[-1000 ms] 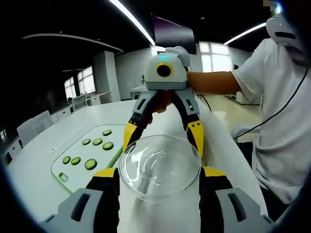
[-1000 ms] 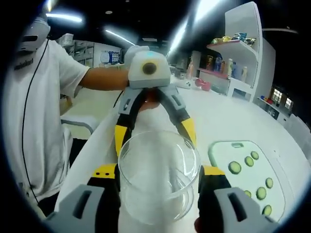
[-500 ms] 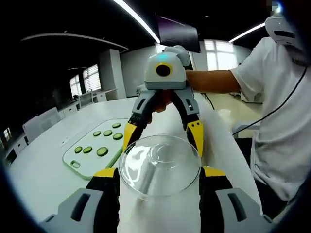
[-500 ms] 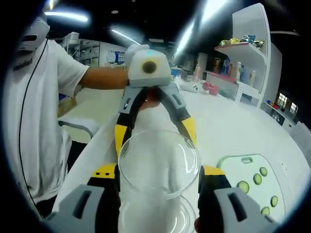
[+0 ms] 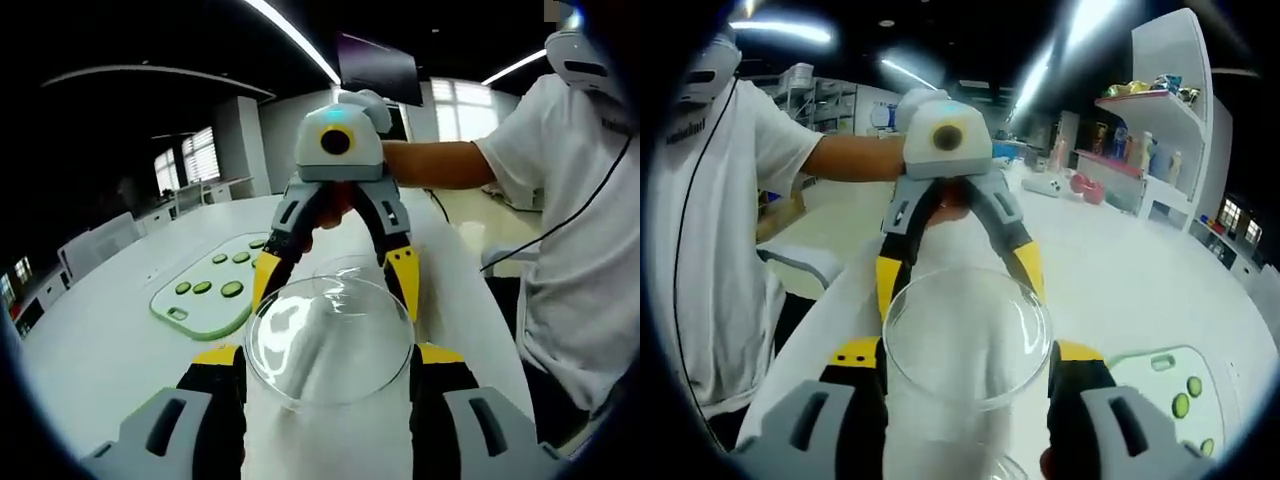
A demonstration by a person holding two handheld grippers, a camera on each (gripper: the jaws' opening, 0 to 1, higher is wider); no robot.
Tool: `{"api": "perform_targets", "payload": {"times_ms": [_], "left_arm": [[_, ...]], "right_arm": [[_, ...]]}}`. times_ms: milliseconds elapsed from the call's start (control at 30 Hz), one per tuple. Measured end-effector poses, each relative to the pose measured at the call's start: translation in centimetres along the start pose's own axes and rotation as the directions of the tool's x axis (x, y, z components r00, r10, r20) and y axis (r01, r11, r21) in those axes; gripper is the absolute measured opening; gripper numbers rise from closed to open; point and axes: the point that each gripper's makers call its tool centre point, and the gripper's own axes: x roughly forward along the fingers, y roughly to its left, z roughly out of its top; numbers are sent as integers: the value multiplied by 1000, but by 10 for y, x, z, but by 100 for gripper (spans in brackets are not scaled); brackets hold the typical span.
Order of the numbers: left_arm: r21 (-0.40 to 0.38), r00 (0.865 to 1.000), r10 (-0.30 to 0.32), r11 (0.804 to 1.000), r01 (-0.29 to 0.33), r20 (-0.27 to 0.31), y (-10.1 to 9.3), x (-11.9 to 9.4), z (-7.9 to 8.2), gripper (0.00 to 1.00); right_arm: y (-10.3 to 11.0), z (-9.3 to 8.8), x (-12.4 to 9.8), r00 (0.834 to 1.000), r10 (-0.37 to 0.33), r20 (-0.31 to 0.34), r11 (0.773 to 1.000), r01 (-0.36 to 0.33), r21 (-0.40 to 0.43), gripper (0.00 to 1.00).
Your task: Open the petri dish lid, add cucumber slices into the petri dish, and close the lid
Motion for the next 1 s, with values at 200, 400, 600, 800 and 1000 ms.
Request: {"api": "perform_targets", "payload": {"times_ms": [200, 400, 600, 800, 1000], "left_arm": [[-7, 1000, 14, 1000, -14, -8, 1, -6, -4, 66], [-15, 1000, 16, 1000, -16, -12, 2, -8, -10, 66], [-26, 1000, 15, 1000, -15, -10, 3, -5, -16, 66], [-39, 1000, 11, 999, -12, -13, 3, -2, -25, 66], [-53, 1000, 5, 999, -6, -15, 2, 1, -33, 66]], "right_arm": [[0, 1, 9, 1000, 17, 2, 1000, -17, -2, 64], [0, 0, 14, 1000, 26, 1, 1000, -26, 1, 64], [0, -5, 17, 999, 34, -6, 999, -34, 6, 64], [0, -12, 23, 999, 45, -19, 999, -45, 17, 64], [1, -20, 28, 998, 55, -34, 998, -54, 31, 64]]}}
